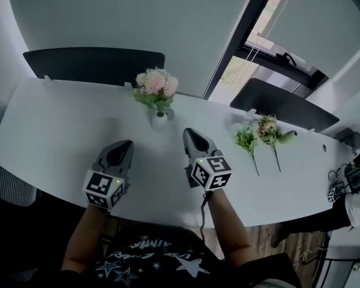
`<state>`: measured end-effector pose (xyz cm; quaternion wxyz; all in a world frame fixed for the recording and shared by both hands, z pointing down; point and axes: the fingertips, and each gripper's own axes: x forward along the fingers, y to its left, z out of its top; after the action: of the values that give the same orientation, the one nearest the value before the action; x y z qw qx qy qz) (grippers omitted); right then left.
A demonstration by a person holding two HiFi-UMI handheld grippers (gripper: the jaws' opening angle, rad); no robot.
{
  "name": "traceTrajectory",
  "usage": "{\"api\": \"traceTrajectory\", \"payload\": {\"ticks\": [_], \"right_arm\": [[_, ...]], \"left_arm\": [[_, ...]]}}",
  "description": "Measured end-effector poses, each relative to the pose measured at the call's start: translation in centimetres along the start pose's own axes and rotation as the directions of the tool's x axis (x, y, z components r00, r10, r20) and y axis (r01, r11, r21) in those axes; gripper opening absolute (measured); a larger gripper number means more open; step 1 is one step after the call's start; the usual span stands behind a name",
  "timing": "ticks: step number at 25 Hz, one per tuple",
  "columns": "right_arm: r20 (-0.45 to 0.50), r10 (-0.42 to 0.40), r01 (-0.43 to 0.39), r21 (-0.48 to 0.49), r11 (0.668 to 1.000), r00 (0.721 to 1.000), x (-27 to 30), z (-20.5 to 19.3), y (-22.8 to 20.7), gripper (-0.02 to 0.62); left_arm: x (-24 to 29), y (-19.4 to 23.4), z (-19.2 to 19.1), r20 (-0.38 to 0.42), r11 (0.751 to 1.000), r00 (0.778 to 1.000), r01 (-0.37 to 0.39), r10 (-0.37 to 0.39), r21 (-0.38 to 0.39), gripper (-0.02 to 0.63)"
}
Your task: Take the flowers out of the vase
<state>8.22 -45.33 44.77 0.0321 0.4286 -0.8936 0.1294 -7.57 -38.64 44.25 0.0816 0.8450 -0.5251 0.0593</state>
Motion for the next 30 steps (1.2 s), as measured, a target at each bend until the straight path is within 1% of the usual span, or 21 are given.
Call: {"api": "traceTrajectory", "payload": {"ticks": [6, 12, 13, 15, 17, 21, 24, 27, 30], "right_arm": [[-0.051, 0.066, -0.066, -0.002, 0.998, 0.997, 3.7, -0.8, 0.3, 0.005], [-0.106, 0.127, -0.128, 0.004, 0.992, 0.986, 6.6, -1.4, 0.5, 0.035], [-0.114, 0.14, -0.14, 0.009, 0.99, 0.984, 7.2, -1.6, 0.5, 0.047], [-0.13, 0.169, -0.166, 0.027, 0.986, 0.977, 8.4, -1.9, 0.6, 0.108], [-0.15, 0.194, -0.19, 0.039, 0.981, 0.969, 9.5, -2.2, 0.7, 0.145], [-0.186, 0.222, -0.221, 0.024, 0.975, 0.957, 11.2, -2.9, 0.8, 0.147], [-0.187, 0.225, -0.225, 0.021, 0.974, 0.956, 12.1, -3.2, 0.9, 0.146], [-0.196, 0.227, -0.229, 0.01, 0.973, 0.954, 12.8, -3.4, 0.8, 0.146], [-0.211, 0.232, -0.238, 0.0, 0.971, 0.949, 13.2, -3.7, 0.8, 0.146]], "left_arm": [[2.2, 1.0, -0.9, -0.022, 1.0, 1.0, 0.0, 0.0, 0.0, 0.009], [3.2, 1.5, -1.4, -0.048, 1.0, 0.999, -0.005, 0.005, -0.019, 0.009], [3.4, 1.6, -1.6, -0.051, 1.0, 0.999, -0.008, 0.007, -0.023, 0.009], [3.8, 1.8, -1.9, -0.055, 1.0, 0.998, -0.012, 0.01, -0.028, 0.009], [4.3, 2.0, -2.2, -0.053, 1.0, 0.999, -0.014, 0.013, -0.026, 0.009], [5.3, 2.1, -3.0, -0.063, 1.0, 0.998, -0.022, 0.021, -0.012, 0.009], [5.7, 2.0, -3.3, -0.066, 1.0, 0.998, -0.015, 0.014, -0.02, 0.009], [6.3, 1.8, -3.2, -0.067, 0.999, 0.998, 0.003, -0.005, -0.033, 0.009], [7.0, 1.5, -4.2, -0.074, 0.998, 0.997, 0.033, -0.037, -0.051, 0.009]]}}
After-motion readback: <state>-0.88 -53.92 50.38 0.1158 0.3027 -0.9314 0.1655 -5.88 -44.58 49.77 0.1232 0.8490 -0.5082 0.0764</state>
